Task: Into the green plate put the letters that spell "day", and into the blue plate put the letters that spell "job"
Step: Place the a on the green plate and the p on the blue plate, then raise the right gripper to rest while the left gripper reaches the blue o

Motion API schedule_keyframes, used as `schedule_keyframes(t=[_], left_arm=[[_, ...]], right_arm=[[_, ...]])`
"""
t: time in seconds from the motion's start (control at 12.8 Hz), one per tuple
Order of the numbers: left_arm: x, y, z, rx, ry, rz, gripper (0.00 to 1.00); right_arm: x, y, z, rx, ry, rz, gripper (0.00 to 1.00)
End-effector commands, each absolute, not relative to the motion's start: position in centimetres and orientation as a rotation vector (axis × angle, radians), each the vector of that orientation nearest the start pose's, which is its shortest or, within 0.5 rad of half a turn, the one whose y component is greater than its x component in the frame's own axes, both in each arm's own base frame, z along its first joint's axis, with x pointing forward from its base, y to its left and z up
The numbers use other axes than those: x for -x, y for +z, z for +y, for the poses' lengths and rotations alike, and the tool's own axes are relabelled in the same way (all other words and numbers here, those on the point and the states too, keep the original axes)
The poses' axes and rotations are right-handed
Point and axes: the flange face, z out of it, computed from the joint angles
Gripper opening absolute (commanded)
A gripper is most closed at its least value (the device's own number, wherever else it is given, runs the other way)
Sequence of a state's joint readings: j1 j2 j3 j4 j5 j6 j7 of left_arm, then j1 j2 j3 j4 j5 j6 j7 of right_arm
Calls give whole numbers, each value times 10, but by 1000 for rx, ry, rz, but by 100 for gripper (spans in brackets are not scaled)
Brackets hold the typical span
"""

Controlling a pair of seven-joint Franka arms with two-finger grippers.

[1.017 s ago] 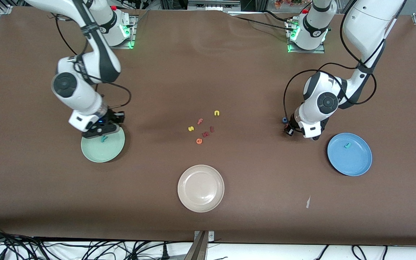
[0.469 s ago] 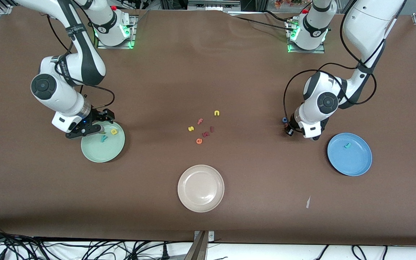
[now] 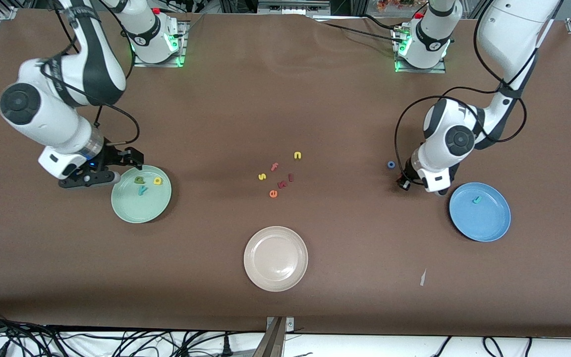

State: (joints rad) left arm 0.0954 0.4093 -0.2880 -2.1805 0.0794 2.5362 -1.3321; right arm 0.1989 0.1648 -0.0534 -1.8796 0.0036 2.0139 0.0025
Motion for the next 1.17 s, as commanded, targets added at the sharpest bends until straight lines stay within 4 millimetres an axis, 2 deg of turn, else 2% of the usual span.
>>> schedule_keyframes(t=[0.0, 0.16, 0.31, 0.39, 0.63, 0.78, 0.86, 1.02, 1.1], left_arm=[[-558, 243, -68, 2684, 7, -1704, 31], [-569, 253, -9, 2726, -33, -1656, 32], [-572, 252, 48, 2788, -47, -1551, 32], [-576, 249, 66, 2807, -51, -1523, 32], [-594, 232, 89, 2816, -61, -1490, 32], [-597, 220, 94, 2816, -54, -1474, 34], [-596, 214, 95, 2817, -41, -1467, 48], [-595, 215, 96, 2835, -44, -1426, 79], [-596, 224, 95, 2827, -56, -1437, 81]], right_arm=[[-593, 472, 89, 3137, 115, -193, 100], [-590, 502, 87, 3138, 123, -192, 100], [-590, 519, 85, 3140, 127, -189, 100], [-588, 530, 85, 3141, 106, -184, 100], [-577, 556, 75, 3140, 72, -166, 100], [-572, 568, 69, 3143, 45, -155, 100], [-570, 573, 65, 3137, 41, -146, 100], [-562, 579, 62, 3139, 79, -144, 100], [-561, 579, 59, 3139, 82, -137, 100]])
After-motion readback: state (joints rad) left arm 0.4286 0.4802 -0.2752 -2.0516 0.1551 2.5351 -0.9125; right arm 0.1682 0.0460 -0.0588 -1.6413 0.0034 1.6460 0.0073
